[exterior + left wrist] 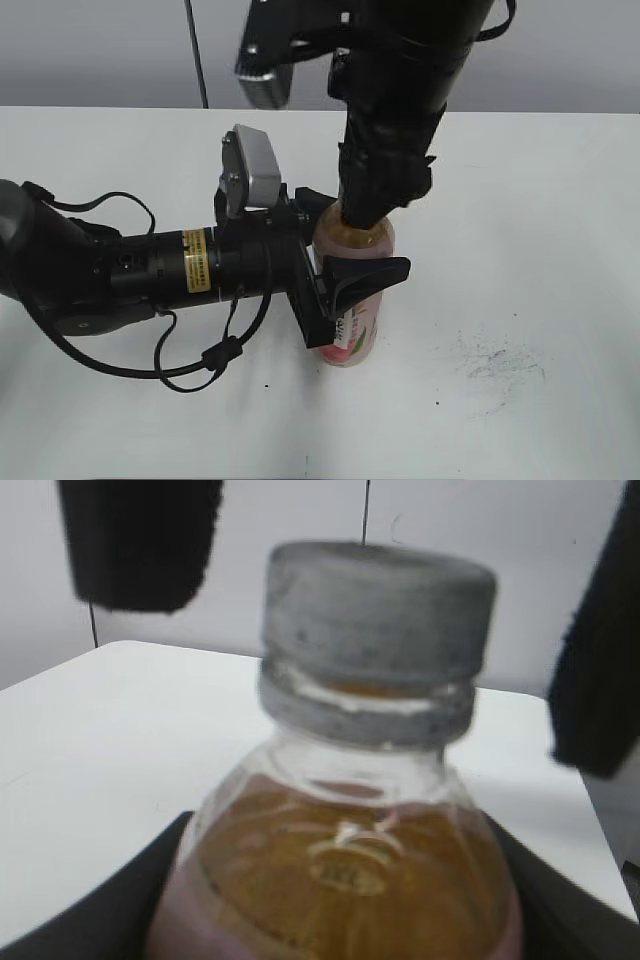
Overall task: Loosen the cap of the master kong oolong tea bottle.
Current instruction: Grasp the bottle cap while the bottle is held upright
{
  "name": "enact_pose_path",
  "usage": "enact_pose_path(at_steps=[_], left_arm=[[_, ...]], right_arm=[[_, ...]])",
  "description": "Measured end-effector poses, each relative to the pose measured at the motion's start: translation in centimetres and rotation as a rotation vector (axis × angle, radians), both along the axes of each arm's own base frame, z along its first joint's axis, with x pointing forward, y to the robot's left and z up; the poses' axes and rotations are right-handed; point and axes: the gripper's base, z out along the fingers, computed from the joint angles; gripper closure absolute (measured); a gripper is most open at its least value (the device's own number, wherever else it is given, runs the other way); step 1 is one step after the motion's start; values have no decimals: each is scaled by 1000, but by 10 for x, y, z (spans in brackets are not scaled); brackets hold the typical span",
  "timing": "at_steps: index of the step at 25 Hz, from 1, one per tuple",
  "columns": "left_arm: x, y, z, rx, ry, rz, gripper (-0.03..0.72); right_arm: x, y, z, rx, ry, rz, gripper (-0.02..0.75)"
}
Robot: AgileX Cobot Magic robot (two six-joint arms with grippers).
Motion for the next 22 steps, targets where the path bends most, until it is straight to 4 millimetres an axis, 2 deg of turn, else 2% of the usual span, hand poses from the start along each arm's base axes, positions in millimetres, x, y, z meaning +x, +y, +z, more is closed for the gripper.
enact_pose_path(at_steps=[6,11,15,22], left_arm=[[0,0,0,0,0,0,242],[0,0,0,0,0,0,242],[0,0,0,0,0,0,242],[0,0,0,1,0,0,242]], right_arm=[[1,-1,0,106,151,-710,195],[1,-1,0,157,222,-1032,197],[0,0,0,174,256,-1105,208],[-5,-3,9,200,261,-1121,243]])
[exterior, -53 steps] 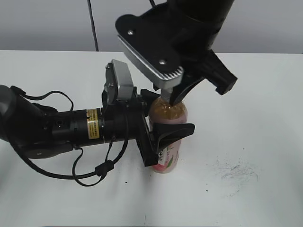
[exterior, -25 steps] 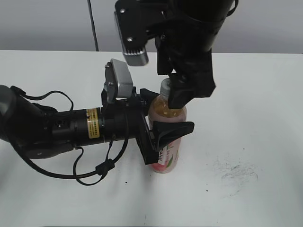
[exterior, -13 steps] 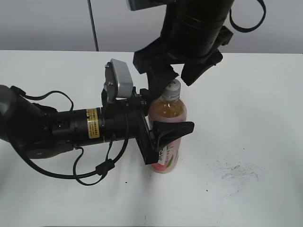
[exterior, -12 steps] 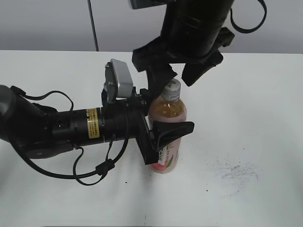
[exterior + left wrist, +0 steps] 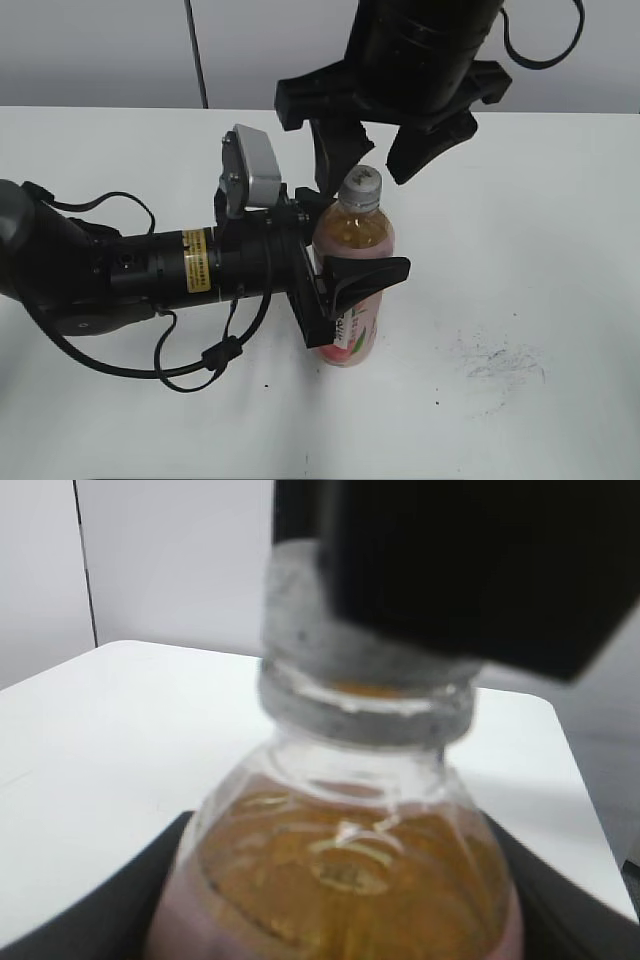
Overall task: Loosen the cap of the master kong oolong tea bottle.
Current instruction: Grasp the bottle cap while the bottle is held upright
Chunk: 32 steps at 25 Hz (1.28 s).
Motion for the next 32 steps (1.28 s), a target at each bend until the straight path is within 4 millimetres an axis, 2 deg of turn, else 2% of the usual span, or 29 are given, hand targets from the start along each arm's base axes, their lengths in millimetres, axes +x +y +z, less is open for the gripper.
enact_pose_path(at_steps=[11,19,32], left_arm=[[0,0,0,0,1,0,242],[0,0,0,0,1,0,242],[0,0,0,0,1,0,242]], right_arm=[[-3,-2,-11,-26,29,2,301],[-1,-2,-5,-18,7,4,305],[1,0,-9,-31,10,28,308]])
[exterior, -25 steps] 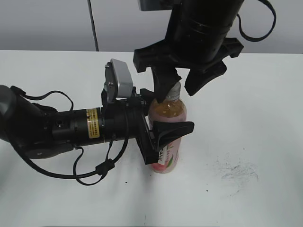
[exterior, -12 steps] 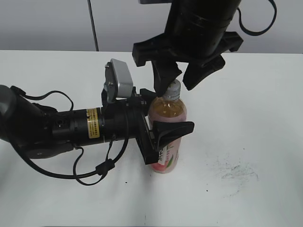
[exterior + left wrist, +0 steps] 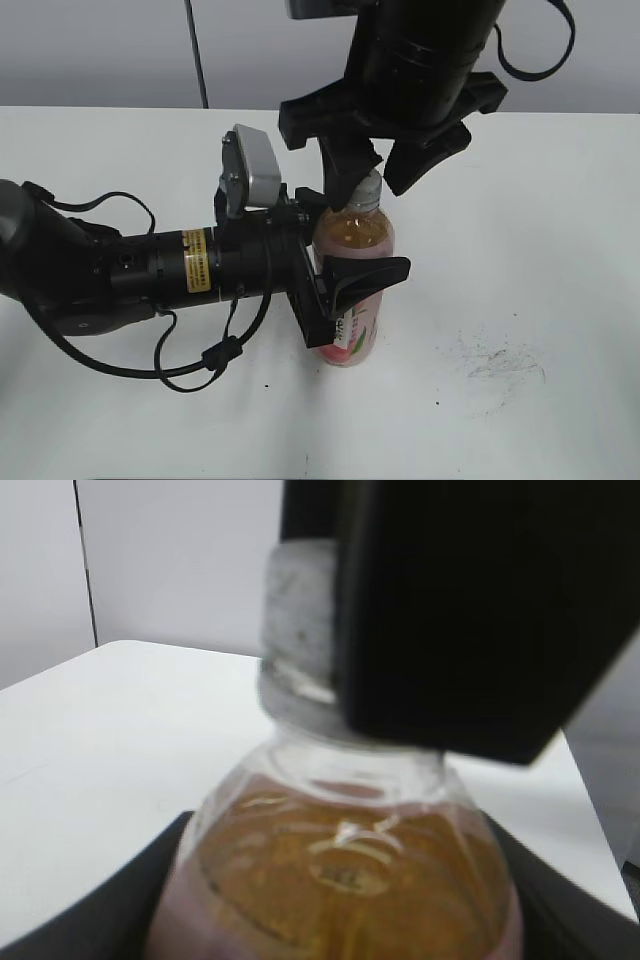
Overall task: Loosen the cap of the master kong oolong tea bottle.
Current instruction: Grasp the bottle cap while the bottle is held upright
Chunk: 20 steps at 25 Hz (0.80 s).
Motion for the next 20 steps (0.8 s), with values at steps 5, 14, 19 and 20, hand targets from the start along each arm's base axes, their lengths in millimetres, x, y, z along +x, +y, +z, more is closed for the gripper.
enact_pose_path(at_steps=[5,14,19,20], left_arm=[[0,0,0,0,0,0,242],[0,0,0,2,1,2,243],[0,0,0,4,-2,-2,243],[0,0,0,4,-2,-3,243]], right_arm=[[0,0,0,-6,-8,37,379],[0,1,0,-53,-87,398,462],[0,0,0,-110,-172,773,462],[0,0,0,-121,-191,854,462]])
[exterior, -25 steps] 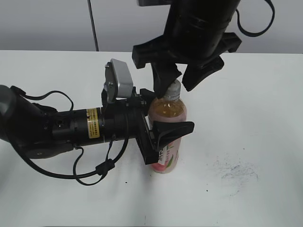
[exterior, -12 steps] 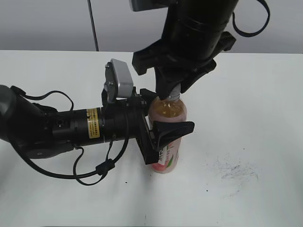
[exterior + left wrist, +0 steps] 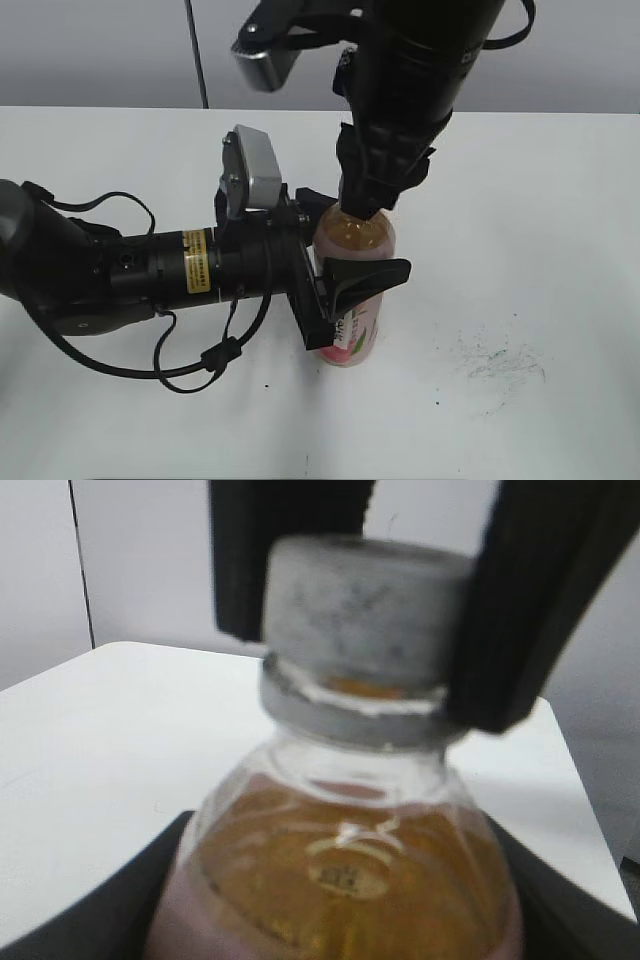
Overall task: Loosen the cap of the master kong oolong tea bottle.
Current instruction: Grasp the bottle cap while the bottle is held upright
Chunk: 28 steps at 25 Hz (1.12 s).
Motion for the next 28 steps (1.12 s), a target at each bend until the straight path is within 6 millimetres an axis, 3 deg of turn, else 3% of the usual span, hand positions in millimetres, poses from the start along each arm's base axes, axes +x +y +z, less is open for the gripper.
enact_pose_path(at_steps=[17,21,28], left_arm=[[-1,0,0,3,-14,-14,243],[-1,0,0,3,-14,-14,243],[-1,0,0,1,-10,-10,243]], right_arm=[[-1,2,2,-195,-374,1601,462],[-1,2,2,-225,-433,1821,462],[0,2,2,-264,-487,2020,462]])
